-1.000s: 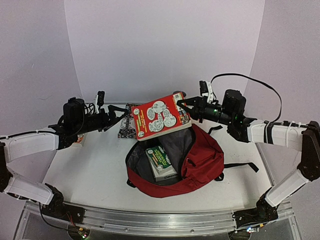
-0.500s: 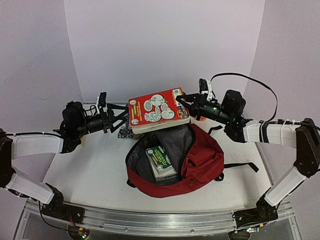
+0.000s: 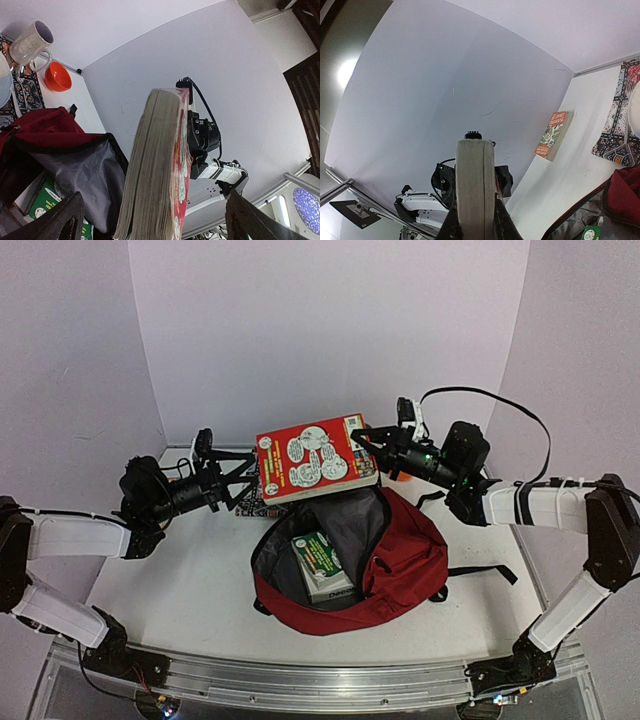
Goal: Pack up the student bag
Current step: Pass from the right arm to the left, then grab the largest pocket of the student bag, then place the book in the largest pocket of the bag.
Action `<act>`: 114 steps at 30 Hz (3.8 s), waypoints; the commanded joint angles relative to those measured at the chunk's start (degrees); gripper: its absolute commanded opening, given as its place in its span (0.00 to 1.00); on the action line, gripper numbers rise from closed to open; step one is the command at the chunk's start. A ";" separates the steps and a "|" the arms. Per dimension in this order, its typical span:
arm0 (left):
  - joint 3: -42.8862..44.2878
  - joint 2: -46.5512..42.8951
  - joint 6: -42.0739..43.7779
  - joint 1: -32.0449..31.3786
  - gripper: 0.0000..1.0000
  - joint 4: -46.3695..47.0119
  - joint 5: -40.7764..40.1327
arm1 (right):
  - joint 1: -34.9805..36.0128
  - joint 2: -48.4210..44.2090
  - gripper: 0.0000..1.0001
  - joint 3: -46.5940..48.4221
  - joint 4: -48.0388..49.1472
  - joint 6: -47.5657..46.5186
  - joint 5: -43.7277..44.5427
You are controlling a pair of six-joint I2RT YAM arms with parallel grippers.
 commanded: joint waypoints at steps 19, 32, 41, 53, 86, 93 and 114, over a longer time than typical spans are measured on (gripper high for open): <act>7.49 7.44 -1.72 -4.27 0.98 5.64 3.20 | 0.01 -0.56 0.00 1.59 10.48 2.51 -2.12; 6.49 3.99 -2.93 -4.46 0.50 5.83 4.17 | 0.06 3.16 0.00 1.84 8.14 -0.86 -2.13; 4.75 4.40 -4.92 -4.42 0.19 5.76 3.00 | 0.05 0.63 0.08 2.68 -3.96 -10.81 -0.51; -0.36 3.65 -6.34 -2.63 0.00 5.60 -0.86 | 0.06 -6.07 0.44 8.74 -44.22 -34.50 13.51; -9.79 -10.39 -3.47 0.64 0.00 -16.04 -0.86 | 2.86 -1.58 0.00 22.22 -74.15 -48.06 21.61; -10.03 -10.89 -4.70 0.55 0.00 -16.39 0.83 | 3.30 -6.21 0.00 23.93 -71.97 -48.86 22.92; -0.82 1.39 -5.17 -8.00 0.00 -16.09 -9.45 | 7.06 -9.03 0.00 20.70 -62.82 -47.32 22.11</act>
